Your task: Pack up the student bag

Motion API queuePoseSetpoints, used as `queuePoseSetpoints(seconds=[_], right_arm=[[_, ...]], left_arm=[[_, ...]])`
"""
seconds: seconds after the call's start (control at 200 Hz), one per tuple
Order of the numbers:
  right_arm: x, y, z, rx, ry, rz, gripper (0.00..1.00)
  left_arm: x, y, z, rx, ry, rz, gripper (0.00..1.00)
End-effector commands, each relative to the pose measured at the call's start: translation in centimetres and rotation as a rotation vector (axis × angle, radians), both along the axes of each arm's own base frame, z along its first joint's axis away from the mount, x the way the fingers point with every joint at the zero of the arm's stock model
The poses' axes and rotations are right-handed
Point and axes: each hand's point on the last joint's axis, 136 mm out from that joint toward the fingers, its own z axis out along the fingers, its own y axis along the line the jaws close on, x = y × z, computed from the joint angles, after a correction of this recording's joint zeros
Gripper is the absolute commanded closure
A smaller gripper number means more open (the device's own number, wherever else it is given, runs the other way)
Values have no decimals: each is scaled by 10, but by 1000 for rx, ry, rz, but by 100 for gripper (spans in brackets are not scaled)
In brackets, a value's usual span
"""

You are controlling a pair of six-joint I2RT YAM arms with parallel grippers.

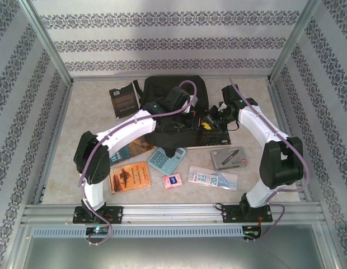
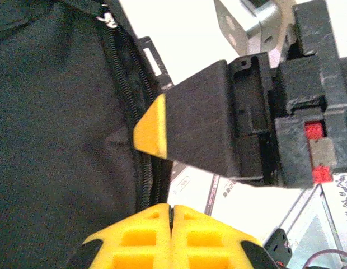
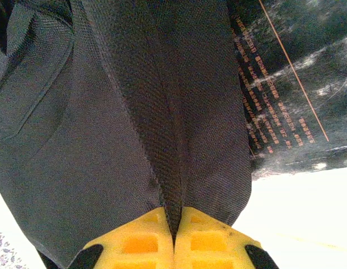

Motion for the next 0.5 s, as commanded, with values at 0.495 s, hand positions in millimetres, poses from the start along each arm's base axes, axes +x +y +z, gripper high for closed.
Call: queuePoseSetpoints(seconds=[0.495], right_arm=[[-7,-37,-23,-113,30,-18,100]], left_arm=[[2,63,29,-24,-98,105,100]])
